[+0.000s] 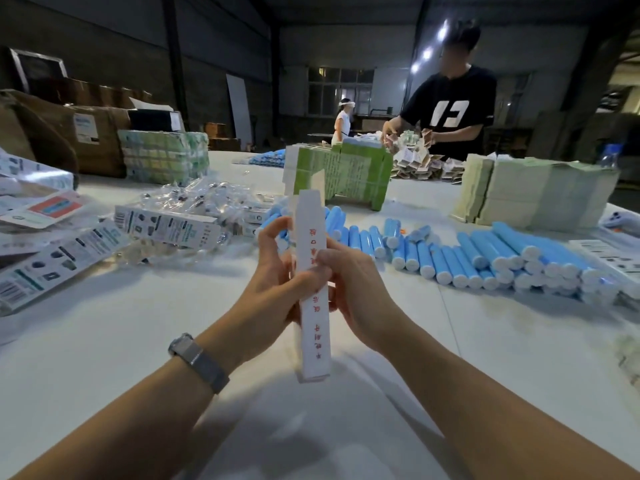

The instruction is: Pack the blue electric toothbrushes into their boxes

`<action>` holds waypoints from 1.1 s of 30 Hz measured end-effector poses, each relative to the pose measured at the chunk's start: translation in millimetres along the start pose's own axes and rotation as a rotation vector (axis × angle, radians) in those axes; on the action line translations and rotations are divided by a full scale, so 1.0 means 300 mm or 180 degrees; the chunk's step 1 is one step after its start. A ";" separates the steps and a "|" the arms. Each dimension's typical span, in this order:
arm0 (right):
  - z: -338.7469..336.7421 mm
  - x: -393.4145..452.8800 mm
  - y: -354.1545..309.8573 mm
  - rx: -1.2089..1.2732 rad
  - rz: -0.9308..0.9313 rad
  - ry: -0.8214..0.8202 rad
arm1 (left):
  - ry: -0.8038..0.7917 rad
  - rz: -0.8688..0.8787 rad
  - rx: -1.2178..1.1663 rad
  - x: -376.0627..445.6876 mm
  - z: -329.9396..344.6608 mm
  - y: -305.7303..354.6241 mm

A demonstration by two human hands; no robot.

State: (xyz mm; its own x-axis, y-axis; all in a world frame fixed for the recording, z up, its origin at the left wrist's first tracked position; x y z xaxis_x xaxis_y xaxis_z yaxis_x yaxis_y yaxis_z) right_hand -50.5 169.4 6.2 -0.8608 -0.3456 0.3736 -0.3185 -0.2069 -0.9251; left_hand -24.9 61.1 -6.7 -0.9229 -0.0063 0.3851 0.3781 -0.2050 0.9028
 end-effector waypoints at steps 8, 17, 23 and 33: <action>-0.135 0.049 0.037 -0.0940 -0.0118 0.0817 | 0.1031 0.1193 0.1108 0.006 -0.051 0.062; -0.255 0.284 0.227 -0.4559 0.0462 0.0826 | 0.1491 0.1560 0.1569 -0.003 -0.072 0.072; -0.226 0.362 0.266 -0.5226 0.0461 0.0512 | 0.1447 0.1673 0.1784 -0.002 -0.063 0.073; -0.215 0.354 0.197 -0.4765 0.0173 0.0585 | 0.1381 0.1669 0.1730 -0.003 -0.060 0.074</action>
State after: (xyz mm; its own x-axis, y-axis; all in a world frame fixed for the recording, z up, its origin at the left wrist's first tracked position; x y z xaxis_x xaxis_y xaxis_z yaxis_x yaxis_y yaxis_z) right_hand -186.1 179.6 -13.1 -0.8847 -0.1824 0.4291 -0.2869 0.9384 -0.1926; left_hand -17.0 38.9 9.7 -0.5245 -0.3640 0.7697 0.6426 0.4237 0.6383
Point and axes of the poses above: each hand's wrist, its own x-axis towards the middle knuckle, its own z-axis out of the palm, y = z × x, the point moved 5 cm from there along x, towards the middle knuckle, and after that the axes turned 9 degrees about y, right-handed, at the moved point
